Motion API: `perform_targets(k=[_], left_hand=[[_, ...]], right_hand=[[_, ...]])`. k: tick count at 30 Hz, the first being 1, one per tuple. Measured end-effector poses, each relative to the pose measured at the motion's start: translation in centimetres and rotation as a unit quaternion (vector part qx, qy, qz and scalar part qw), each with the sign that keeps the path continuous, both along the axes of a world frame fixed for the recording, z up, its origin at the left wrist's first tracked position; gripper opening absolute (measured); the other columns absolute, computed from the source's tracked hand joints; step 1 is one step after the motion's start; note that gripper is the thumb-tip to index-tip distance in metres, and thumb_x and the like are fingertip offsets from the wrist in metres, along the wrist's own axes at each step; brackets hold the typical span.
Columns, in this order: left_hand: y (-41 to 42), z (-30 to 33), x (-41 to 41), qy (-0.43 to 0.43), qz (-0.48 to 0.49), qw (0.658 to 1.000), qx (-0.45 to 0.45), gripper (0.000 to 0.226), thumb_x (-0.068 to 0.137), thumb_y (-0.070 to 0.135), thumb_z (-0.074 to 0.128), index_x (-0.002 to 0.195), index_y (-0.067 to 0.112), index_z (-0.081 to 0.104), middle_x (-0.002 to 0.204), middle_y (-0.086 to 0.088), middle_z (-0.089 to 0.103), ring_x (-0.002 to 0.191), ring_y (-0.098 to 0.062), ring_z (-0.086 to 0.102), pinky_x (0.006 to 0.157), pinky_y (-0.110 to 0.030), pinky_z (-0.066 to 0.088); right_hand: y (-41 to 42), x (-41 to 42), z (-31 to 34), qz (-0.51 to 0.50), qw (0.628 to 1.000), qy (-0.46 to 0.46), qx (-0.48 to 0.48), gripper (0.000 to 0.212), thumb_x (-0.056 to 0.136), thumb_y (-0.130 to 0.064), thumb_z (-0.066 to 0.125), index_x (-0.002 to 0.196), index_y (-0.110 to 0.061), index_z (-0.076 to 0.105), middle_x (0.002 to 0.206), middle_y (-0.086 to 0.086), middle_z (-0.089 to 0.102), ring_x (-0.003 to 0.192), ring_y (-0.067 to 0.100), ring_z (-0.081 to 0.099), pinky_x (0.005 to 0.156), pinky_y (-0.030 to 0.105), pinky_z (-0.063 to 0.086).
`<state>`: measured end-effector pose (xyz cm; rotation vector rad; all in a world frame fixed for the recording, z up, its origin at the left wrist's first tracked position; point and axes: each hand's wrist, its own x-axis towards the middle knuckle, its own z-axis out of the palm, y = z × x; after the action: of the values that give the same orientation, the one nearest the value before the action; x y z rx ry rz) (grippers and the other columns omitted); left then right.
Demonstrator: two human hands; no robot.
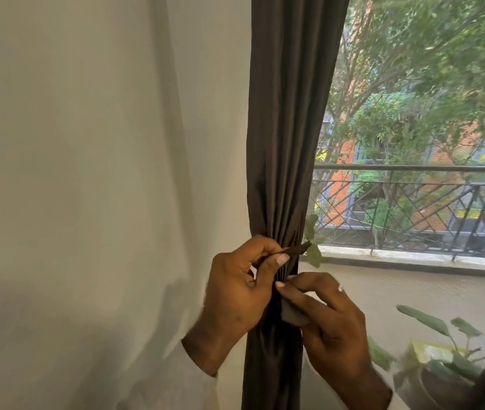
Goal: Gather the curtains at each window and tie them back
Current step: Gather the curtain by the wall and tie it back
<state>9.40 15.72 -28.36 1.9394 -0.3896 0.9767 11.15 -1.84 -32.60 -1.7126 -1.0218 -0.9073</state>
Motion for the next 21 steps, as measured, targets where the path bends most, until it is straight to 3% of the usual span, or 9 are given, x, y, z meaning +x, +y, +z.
perform_targets(k=[3,5,8,10,13,17,21], left_hand=[[0.4,0.3,0.1,0.003,-0.002,0.999,0.035,0.015,0.103,0.032,0.071,0.11,0.022,0.08,0.097,0.018,0.078,0.086,-0.007,0.076,0.078,-0.023,0.061],[0.8,0.4,0.1,0.016,-0.007,0.999,0.042,0.02,0.104,0.035,0.068,0.114,0.023,0.08,0.101,0.017,0.079,0.091,-0.009,0.076,0.082,-0.025,0.062],[1.4,0.7,0.1,0.043,-0.018,0.998,0.049,0.023,0.103,0.034,0.065,0.117,0.024,0.08,0.103,0.017,0.08,0.094,-0.01,0.076,0.085,-0.032,0.063],[1.6,0.8,0.2,0.059,-0.032,0.996,0.058,0.023,0.104,0.033,0.066,0.12,0.024,0.08,0.105,0.016,0.08,0.094,-0.012,0.076,0.086,-0.035,0.063],[1.5,1.2,0.2,0.066,-0.045,0.995,0.068,0.022,0.105,0.033,0.067,0.119,0.023,0.081,0.105,0.015,0.08,0.093,-0.013,0.076,0.085,-0.029,0.061],[1.3,1.5,-0.2,0.06,-0.057,0.993,0.088,0.013,0.102,0.025,0.075,0.114,0.022,0.076,0.099,0.021,0.073,0.086,-0.011,0.071,0.077,-0.016,0.054],[1.2,0.9,-0.6,0.009,-0.035,0.992,0.119,0.039,0.093,0.016,0.084,0.125,0.023,0.063,0.12,0.012,0.06,0.088,-0.017,0.065,0.071,-0.018,0.055]], right_hand=[[0.1,-0.4,1.9,-0.006,0.994,0.089,0.064,0.043,0.088,-0.001,0.081,0.125,-0.022,0.075,0.102,-0.014,0.078,0.097,0.003,0.073,0.084,0.015,0.053],[0.4,-0.6,3.2,0.007,0.97,0.202,0.135,0.068,0.078,-0.001,0.09,0.133,-0.029,0.063,0.081,-0.007,0.078,0.083,0.001,0.073,0.08,0.009,0.05],[-0.1,0.2,4.2,0.107,0.928,0.314,0.169,0.082,0.071,0.002,0.089,0.141,-0.028,0.057,0.071,0.008,0.077,0.071,0.014,0.074,0.083,0.019,0.057],[-0.4,0.9,4.7,0.137,0.922,0.32,0.169,0.055,0.069,-0.005,0.088,0.12,-0.022,0.076,0.073,0.011,0.077,0.07,0.018,0.074,0.08,0.031,0.062],[-0.5,1.3,4.9,0.12,0.934,0.297,0.16,0.016,0.071,-0.008,0.086,0.086,-0.014,0.085,0.078,0.007,0.08,0.072,0.019,0.077,0.075,0.03,0.061],[-0.8,1.7,4.8,0.095,0.923,0.33,0.174,0.014,0.071,-0.019,0.088,0.08,-0.01,0.083,0.073,0.015,0.077,0.066,0.028,0.072,0.07,0.034,0.06],[-1.0,1.9,5.1,0.102,0.909,0.366,0.169,0.014,0.065,-0.018,0.09,0.066,-0.014,0.077,0.063,0.019,0.07,0.058,0.02,0.063,0.06,0.025,0.053]])
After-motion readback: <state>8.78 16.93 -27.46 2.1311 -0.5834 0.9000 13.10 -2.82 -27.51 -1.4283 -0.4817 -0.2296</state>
